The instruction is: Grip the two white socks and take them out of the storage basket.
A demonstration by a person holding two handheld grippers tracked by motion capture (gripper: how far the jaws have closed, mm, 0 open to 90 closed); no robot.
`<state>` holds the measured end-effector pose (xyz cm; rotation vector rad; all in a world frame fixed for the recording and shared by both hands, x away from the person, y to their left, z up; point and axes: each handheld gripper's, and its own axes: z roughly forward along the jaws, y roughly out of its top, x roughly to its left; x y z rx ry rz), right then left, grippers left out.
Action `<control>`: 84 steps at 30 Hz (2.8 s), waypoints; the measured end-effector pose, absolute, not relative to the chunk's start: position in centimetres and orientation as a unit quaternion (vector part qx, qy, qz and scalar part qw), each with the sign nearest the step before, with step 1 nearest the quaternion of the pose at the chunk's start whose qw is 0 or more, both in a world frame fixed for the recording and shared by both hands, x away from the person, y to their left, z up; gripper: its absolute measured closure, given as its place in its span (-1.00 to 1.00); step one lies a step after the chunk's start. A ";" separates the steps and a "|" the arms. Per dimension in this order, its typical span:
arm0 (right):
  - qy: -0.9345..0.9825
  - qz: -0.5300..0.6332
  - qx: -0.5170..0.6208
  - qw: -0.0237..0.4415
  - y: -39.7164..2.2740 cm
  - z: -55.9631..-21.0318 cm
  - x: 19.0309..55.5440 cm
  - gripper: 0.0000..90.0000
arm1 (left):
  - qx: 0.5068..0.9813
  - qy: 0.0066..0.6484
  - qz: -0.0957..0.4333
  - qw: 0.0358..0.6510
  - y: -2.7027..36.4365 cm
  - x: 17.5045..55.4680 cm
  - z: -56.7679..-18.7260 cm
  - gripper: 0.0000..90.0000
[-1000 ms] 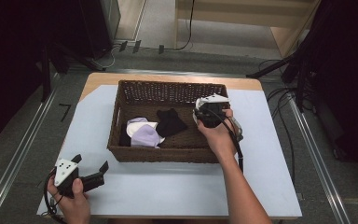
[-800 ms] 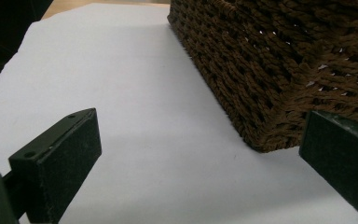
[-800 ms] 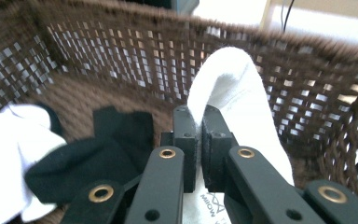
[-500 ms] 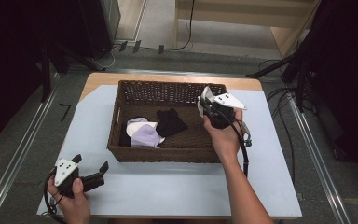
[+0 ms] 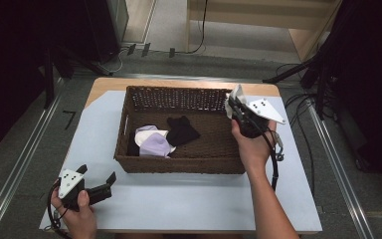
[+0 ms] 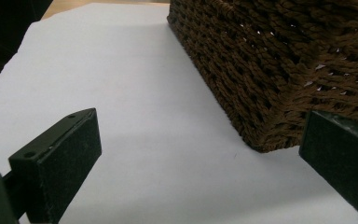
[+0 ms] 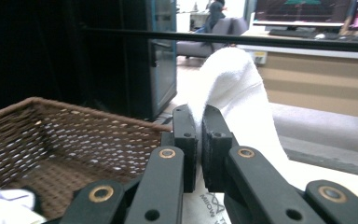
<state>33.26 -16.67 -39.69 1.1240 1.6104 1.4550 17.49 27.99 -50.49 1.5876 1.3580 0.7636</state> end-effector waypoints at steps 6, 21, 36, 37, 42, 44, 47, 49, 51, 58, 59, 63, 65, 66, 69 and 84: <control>0.607 0.553 0.439 0.365 -19.0 -39.3 32.8 0.92 | 0.639 0.547 0.309 0.443 28.0 17.5 -50.5 -1.00; 0.594 0.501 0.504 0.376 -25.1 -43.5 32.4 0.92 | 0.639 0.547 0.309 0.443 28.0 17.5 -50.5 -1.00; 0.602 0.437 0.565 0.358 -28.6 -48.8 31.5 0.86 | 0.640 0.547 0.310 0.443 28.0 17.5 -50.5 -1.00; 0.600 0.435 0.567 0.358 -29.0 -49.2 31.3 0.76 | 0.639 0.547 0.310 0.443 28.0 17.5 -50.5 -1.00; 0.573 0.457 0.568 0.373 -29.6 -49.1 30.4 0.03 | 0.636 0.547 0.314 0.443 28.0 17.4 -50.5 -1.00; 0.565 0.464 0.566 0.381 -29.5 -48.5 30.2 -0.05 | 0.636 0.547 0.315 0.444 27.9 17.4 -50.5 -1.00; 0.567 0.474 0.552 0.386 -28.8 -47.0 30.0 -0.06 | 0.636 0.548 0.314 0.443 27.9 17.4 -50.5 -1.00; 0.568 0.482 0.544 0.386 -28.1 -45.9 30.0 -0.06 | 0.637 0.547 0.315 0.444 27.9 17.4 -50.5 -1.00; 0.570 0.490 0.533 0.388 -27.2 -44.9 30.1 -0.06 | 0.637 0.547 0.314 0.443 27.9 17.4 -50.5 -1.00; 0.574 0.521 0.503 0.381 -23.5 -41.1 30.9 -0.02 | 0.637 0.548 0.313 0.443 28.0 17.4 -50.5 -1.00; 0.578 0.523 0.499 0.380 -22.7 -40.5 31.1 -0.02 | 0.636 0.549 0.312 0.444 28.0 17.4 -50.5 -1.00; 0.592 0.526 0.486 0.369 -20.1 -39.6 31.9 0.00 | 0.638 0.548 0.312 0.443 28.0 17.4 -50.5 -1.00; 0.597 0.530 0.480 0.363 -18.6 -39.5 32.3 0.01 | 0.636 0.550 0.310 0.444 28.0 17.4 -50.5 -1.00; 0.599 0.532 0.478 0.360 -18.0 -39.6 32.4 0.01 | 0.637 0.549 0.310 0.444 28.0 17.5 -50.5 -1.00; 0.615 0.531 0.469 0.346 -15.8 -39.9 32.9 0.01 | 0.636 0.551 0.309 0.444 28.0 17.5 -50.5 -1.00; 0.707 0.510 0.431 0.234 -5.3 -42.3 35.2 0.38 | 0.635 0.551 0.307 0.446 28.1 17.5 -50.5 -1.00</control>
